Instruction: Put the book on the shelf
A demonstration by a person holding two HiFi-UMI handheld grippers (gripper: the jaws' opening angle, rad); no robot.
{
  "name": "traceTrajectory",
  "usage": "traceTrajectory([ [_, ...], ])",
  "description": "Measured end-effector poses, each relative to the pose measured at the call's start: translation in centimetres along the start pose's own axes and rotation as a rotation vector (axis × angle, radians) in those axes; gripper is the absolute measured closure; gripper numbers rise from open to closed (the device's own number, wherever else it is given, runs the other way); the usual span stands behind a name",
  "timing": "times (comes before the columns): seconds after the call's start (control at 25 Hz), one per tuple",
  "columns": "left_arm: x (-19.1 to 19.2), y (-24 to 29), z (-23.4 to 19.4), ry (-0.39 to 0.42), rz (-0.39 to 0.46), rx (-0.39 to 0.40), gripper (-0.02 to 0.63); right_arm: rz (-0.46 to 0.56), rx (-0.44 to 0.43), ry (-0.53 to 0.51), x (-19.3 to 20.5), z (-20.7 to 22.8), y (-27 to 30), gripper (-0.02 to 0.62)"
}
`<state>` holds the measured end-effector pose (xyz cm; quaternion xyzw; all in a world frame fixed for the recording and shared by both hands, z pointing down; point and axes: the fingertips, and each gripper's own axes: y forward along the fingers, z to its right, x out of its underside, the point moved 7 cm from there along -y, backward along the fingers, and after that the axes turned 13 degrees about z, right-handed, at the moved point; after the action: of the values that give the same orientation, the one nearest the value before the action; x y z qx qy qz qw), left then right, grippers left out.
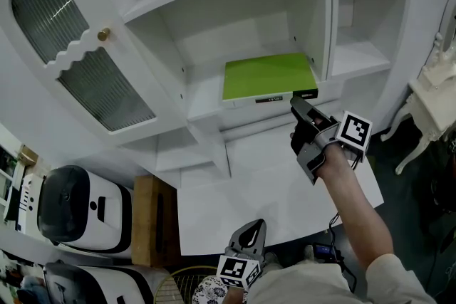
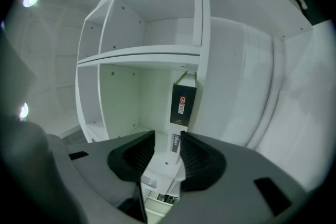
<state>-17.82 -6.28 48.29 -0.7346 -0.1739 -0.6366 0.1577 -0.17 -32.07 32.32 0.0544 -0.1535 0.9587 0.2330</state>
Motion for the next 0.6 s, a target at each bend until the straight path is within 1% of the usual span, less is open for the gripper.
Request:
traceTrajectory([
  [0.04, 0.0, 0.0, 0.1, 0.000, 0.000, 0.002, 0.603, -0.003, -0.002, -0.014, -0.1, -0.1, -0.2, 0.461],
  [0.12, 0.0, 0.1, 0.3, 0.001, -0.001, 0.006, 0.603, -0.008, -0.005, -0.040, -0.3, -0.1, -0.5, 0.539],
  [0.16, 0.0, 0.1, 0.4, 0.001, -0.001, 0.007, 0.604, -0.011, -0.013, -0.048, -0.4, -0.1, -0.6, 0.566],
  [0.2, 0.0, 0.1, 0.4, 0.001, -0.002, 0.007, 0.603, -0.013, -0.026, -0.050, -0.5, -0.1, -0.7, 0.576],
  [0.32, 0.1, 0.1, 0.5, 0.001, -0.005, 0.008, 0.603, 0.007, -0.045, -0.043, -1.0, 0.0, -0.9, 0.578],
  [0.44, 0.2, 0.1, 0.6, 0.002, -0.008, 0.010, 0.603, 0.032, -0.024, -0.043, -1.6, 0.3, -0.9, 0.578],
  [0.6, 0.3, 0.0, 0.7, 0.001, -0.012, 0.012, 0.604, 0.039, 0.008, -0.046, -2.1, 0.8, -0.2, 0.578],
])
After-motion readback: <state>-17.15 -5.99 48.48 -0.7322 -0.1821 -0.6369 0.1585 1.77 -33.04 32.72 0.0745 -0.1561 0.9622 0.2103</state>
